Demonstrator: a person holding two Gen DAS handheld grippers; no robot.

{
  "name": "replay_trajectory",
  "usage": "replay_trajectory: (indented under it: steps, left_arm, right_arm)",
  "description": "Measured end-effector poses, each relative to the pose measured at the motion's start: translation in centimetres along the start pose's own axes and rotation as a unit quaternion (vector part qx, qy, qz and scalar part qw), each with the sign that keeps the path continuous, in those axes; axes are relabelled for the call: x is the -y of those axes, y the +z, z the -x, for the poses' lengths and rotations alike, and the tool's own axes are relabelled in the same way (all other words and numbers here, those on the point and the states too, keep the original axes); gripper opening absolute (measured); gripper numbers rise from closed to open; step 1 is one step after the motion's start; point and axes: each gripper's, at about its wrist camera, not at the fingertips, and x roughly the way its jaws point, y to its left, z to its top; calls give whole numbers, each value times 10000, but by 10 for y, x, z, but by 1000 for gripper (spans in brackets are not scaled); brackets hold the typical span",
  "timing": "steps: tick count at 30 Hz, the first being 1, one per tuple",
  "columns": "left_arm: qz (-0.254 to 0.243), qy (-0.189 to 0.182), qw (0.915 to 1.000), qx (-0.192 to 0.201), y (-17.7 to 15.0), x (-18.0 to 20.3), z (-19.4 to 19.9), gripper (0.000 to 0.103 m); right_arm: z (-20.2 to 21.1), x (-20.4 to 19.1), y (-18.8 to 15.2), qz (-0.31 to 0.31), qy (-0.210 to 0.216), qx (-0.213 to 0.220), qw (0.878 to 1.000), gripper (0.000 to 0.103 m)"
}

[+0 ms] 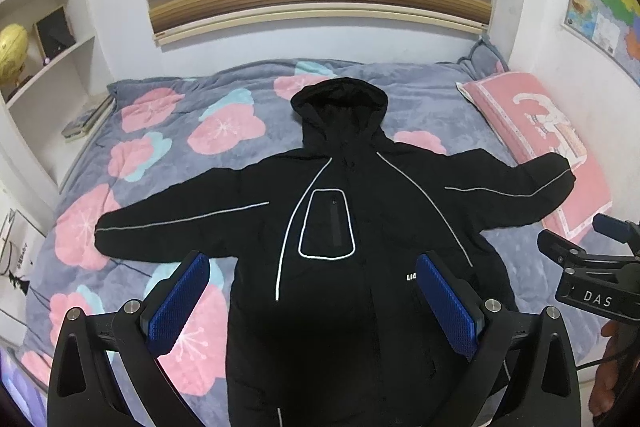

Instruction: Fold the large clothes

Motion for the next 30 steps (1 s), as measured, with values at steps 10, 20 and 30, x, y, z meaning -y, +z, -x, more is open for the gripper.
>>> replay_trajectory:
  steps: [10,20,30]
  left_arm:
    - [98,137,9998,-120,-3,-8,-8,102]
    - [157,113,9995,-244,-6,-11,-14,102]
    - [181,98,9992,-339,-7,-12,-20,102]
  right_arm:
    - [-6,-3,2,-21,44,-58,10000,100]
    - [-16,-9,-1,-5,98,-177,9998,100]
    - [-19,-14,-1,14,159,-241,9996,100]
